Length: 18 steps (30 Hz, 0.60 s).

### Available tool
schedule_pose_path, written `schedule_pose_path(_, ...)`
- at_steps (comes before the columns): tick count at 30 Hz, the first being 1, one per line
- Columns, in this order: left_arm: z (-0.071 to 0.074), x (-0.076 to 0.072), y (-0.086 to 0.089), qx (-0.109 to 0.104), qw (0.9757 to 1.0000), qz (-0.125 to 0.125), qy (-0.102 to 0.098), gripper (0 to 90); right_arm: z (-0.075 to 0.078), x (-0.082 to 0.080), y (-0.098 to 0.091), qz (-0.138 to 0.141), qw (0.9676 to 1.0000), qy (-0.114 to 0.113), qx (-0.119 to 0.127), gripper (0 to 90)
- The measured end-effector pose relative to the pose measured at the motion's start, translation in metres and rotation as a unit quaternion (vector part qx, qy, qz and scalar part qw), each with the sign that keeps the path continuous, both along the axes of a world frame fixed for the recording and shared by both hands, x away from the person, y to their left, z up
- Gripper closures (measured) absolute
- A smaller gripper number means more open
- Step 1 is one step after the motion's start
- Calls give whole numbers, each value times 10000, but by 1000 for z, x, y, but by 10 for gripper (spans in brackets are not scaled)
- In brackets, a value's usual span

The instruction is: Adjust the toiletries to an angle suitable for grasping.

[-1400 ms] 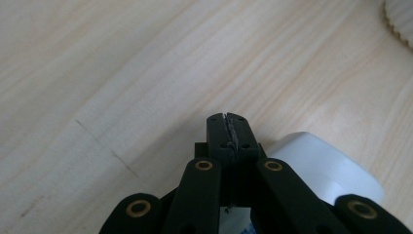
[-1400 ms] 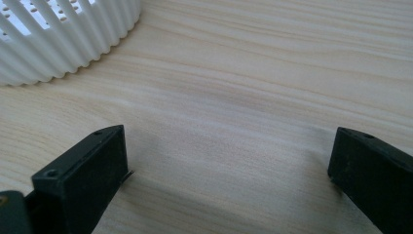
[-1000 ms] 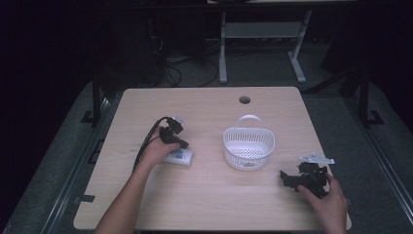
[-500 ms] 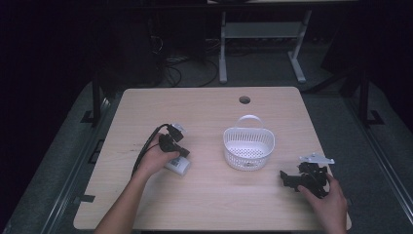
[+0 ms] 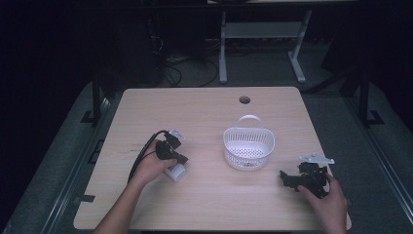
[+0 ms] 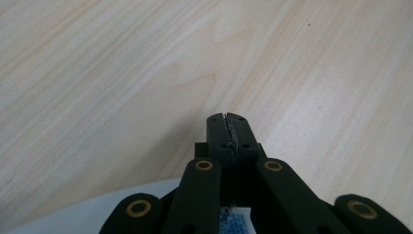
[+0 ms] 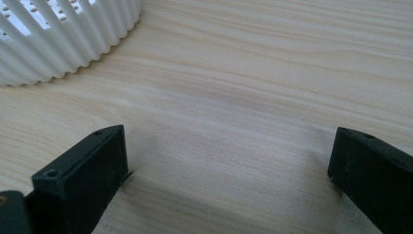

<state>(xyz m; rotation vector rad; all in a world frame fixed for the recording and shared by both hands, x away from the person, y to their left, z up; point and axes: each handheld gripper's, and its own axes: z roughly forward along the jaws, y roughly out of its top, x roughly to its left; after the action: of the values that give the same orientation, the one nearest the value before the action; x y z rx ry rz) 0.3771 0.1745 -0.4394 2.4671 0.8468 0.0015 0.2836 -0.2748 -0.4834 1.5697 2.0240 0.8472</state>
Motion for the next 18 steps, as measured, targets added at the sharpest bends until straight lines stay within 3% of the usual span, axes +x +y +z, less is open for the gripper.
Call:
schedule_pose_path(9, 2, -13, 6, -68, 9999, 17, -93, 900, 0, 0, 0, -1, 10000, 0, 2, 5)
schedule_pose_path(18, 5, -29, 23, -145, 9996, 117, -202, 900, 0, 0, 0, 1, 10000, 1, 0, 5)
